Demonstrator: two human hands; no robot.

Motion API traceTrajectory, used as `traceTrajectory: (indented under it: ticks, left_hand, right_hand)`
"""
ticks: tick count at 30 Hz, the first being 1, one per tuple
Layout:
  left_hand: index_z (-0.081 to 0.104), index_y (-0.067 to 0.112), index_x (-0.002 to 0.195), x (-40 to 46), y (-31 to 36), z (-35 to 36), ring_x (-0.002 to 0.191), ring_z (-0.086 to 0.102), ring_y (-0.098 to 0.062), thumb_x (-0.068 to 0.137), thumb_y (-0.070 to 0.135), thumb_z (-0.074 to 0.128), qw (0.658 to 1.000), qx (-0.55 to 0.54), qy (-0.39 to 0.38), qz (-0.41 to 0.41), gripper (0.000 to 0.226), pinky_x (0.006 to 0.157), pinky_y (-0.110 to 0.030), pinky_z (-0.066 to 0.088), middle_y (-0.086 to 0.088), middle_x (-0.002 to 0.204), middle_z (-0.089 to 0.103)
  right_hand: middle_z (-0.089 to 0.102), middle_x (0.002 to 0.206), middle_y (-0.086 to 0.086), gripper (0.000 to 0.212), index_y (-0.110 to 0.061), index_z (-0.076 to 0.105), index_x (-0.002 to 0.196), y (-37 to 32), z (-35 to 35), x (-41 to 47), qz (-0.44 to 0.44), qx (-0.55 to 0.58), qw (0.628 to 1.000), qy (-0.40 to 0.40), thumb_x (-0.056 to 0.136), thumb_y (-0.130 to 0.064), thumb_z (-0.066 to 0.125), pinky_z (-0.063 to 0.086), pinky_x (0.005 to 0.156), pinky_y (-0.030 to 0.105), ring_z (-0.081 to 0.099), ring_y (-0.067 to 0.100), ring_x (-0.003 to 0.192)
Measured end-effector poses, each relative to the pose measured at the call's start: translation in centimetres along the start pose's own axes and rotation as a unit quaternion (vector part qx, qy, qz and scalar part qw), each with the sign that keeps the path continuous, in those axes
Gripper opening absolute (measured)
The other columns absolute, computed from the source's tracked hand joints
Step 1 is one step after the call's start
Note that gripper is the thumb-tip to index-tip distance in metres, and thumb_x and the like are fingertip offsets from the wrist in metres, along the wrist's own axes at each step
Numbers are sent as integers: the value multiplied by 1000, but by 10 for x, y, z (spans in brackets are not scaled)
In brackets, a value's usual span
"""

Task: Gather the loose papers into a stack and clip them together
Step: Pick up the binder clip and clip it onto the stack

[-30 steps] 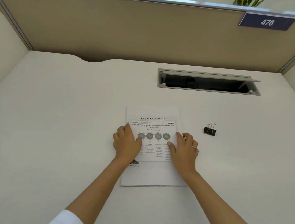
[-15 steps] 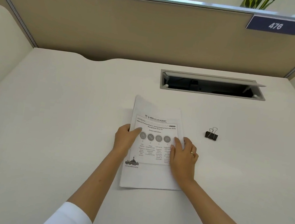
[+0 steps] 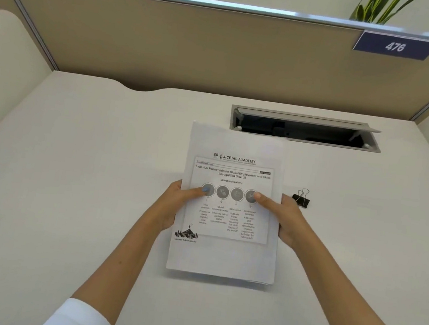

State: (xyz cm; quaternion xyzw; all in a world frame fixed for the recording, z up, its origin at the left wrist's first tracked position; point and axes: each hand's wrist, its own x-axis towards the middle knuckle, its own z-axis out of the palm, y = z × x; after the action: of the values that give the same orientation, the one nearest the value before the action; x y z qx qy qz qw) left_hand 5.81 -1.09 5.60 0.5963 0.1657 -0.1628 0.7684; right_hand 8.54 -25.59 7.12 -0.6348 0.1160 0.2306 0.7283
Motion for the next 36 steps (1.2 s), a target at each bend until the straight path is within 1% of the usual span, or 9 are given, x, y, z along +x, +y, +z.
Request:
traceTrajectory:
  ticks: [5, 9, 14, 16, 21, 24, 27, 30, 36]
  left_hand:
    - [70, 21, 108, -14, 40, 23, 102, 69, -27, 86, 17, 69, 991, 26, -31, 129, 23, 86, -43, 57, -7, 109, 73]
    - [73, 32, 100, -19, 48, 39, 103, 69, -24, 89, 17, 66, 972, 29, 0, 235, 20, 85, -41, 57, -3, 109, 73]
    - [72, 39, 100, -10, 10, 40, 107, 66, -24, 83, 23, 72, 977, 63, 47, 198, 24, 93, -51, 53, 0, 109, 73]
    - [72, 39, 99, -6, 2, 40, 105, 67, -21, 83, 22, 72, 980, 52, 55, 183, 23, 93, -49, 53, 2, 108, 74]
    - [73, 37, 97, -4, 11, 38, 101, 69, -12, 88, 16, 68, 984, 49, 31, 171, 24, 82, -27, 55, 7, 105, 75]
    - [67, 20, 117, 0, 18, 22, 113, 65, -25, 85, 21, 71, 991, 56, -42, 111, 32, 93, -40, 53, -5, 117, 71]
    - [63, 14, 122, 3, 29, 11, 111, 65, -32, 80, 20, 69, 995, 34, -89, 38, 43, 91, -45, 54, -11, 118, 69]
    - [66, 13, 116, 6, 41, 12, 102, 68, -32, 80, 18, 65, 993, -62, -81, 56, 36, 82, -41, 58, -13, 115, 70]
    - [58, 29, 128, 15, 49, 18, 106, 64, -34, 87, 6, 54, 966, -189, -130, 117, 47, 89, -49, 54, -12, 124, 64]
  right_hand:
    - [76, 97, 9, 16, -13, 75, 96, -44, 20, -24, -184, -52, 981, 35, 80, -11, 75, 60, 76, 38, 73, 24, 90]
    - [76, 85, -7, 16, -25, 74, 84, -46, 27, -33, -261, -40, 963, 58, 79, -11, 76, 60, 73, 31, 71, 14, 84]
    - [76, 87, -10, 31, -38, 76, 80, -7, 23, -22, -190, -52, 976, 90, 78, -7, 77, 55, 88, 50, 70, 16, 92]
    - [76, 90, -10, 33, -40, 76, 81, 0, 22, -18, -178, -50, 979, 86, 79, -7, 76, 54, 91, 51, 70, 20, 98]
    - [77, 88, -10, 22, -29, 73, 87, -9, 15, -10, -185, -45, 979, 68, 78, -10, 77, 58, 81, 36, 72, 10, 88]
    - [77, 93, -1, 24, -21, 74, 94, -15, 3, -8, -155, -64, 985, 30, 74, -8, 79, 58, 80, 38, 73, 18, 91]
    - [75, 103, 11, 40, -9, 71, 104, -14, -12, -7, -88, -65, 993, -43, 66, -6, 84, 56, 86, 46, 70, 32, 99]
    - [73, 109, 15, 48, -7, 68, 110, -7, -20, -7, -36, -90, 990, -99, 64, -7, 82, 54, 90, 49, 69, 34, 103]
    - [70, 115, 18, 53, -5, 65, 116, 7, -29, -13, 31, -71, 985, -152, 66, -1, 80, 50, 95, 52, 66, 36, 108]
